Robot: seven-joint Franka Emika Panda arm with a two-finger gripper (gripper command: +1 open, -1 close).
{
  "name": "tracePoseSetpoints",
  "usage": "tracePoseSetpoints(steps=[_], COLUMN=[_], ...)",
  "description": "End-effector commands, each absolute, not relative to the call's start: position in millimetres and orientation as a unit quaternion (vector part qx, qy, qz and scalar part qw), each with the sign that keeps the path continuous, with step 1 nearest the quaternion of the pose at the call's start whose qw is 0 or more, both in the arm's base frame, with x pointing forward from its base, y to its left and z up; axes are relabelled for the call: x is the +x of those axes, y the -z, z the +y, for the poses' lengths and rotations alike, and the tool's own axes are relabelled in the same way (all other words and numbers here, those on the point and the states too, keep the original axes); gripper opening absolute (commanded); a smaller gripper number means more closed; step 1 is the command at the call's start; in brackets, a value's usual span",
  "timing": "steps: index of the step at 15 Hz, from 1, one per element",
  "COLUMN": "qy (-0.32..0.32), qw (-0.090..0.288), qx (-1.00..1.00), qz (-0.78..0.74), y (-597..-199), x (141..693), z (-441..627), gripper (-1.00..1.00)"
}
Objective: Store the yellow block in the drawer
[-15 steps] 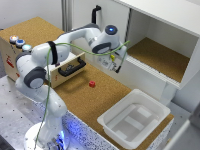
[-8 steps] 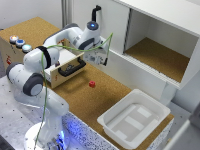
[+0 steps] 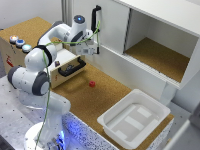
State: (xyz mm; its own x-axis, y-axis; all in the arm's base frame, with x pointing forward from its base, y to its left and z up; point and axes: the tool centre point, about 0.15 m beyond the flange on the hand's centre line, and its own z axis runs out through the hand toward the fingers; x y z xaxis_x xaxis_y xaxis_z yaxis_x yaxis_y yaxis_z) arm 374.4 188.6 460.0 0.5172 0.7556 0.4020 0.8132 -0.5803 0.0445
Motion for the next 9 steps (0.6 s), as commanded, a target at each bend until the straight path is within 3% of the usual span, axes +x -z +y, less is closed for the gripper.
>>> tracePoseSetpoints(steps=[1,9], qy=[0.179,0.123], qw=[0.071,0.101], qx=[-0.825,-0.735], qz=[-0.531,-0.659], y=[-419,-370], x=[369,348], z=[234,294], gripper=[-1.00,-1.00])
